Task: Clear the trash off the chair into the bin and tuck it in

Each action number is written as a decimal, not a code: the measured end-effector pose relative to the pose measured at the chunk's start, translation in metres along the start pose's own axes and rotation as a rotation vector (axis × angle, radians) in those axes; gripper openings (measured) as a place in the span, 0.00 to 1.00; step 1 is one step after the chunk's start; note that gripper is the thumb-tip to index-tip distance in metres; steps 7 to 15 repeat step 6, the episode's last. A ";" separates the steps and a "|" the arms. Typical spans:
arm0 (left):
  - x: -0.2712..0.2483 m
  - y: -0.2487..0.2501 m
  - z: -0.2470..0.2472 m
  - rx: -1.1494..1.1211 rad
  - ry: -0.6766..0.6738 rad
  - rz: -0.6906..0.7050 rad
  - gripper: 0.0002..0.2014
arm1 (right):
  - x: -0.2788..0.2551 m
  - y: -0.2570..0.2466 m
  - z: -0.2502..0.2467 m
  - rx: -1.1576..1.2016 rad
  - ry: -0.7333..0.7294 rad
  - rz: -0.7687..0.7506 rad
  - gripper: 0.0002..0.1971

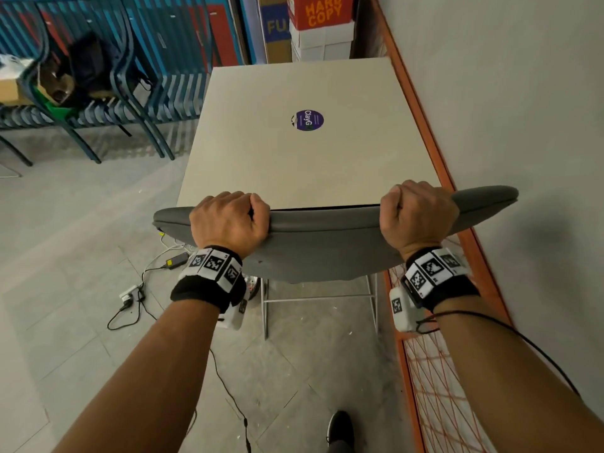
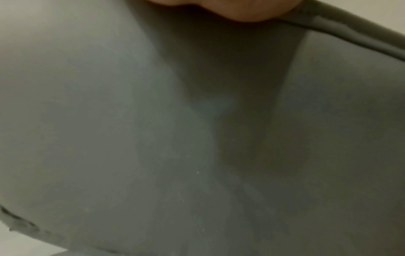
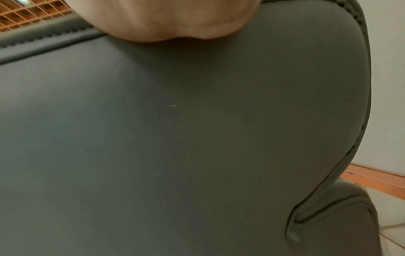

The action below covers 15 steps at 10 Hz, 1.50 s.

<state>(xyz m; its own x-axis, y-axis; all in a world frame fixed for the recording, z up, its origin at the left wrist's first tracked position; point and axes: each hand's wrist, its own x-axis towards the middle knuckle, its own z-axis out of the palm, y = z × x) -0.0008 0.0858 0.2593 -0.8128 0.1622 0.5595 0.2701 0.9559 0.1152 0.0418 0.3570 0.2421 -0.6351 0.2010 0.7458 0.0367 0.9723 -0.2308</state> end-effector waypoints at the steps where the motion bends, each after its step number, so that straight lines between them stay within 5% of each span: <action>1: 0.019 -0.002 0.007 0.010 -0.002 0.007 0.22 | 0.016 0.001 0.012 0.011 -0.009 0.000 0.19; 4: 0.014 -0.002 0.001 -0.062 -0.052 0.033 0.23 | 0.010 -0.002 0.003 0.065 -0.097 0.023 0.19; 5: 0.002 -0.004 -0.010 -0.251 -0.040 0.116 0.20 | 0.006 -0.004 -0.006 0.108 -0.174 0.035 0.18; 6: -0.030 0.002 -0.029 -0.506 -0.049 0.343 0.09 | -0.017 -0.005 -0.018 0.263 -0.186 0.074 0.15; 15: -0.030 0.002 -0.029 -0.506 -0.049 0.343 0.09 | -0.017 -0.005 -0.018 0.263 -0.186 0.074 0.15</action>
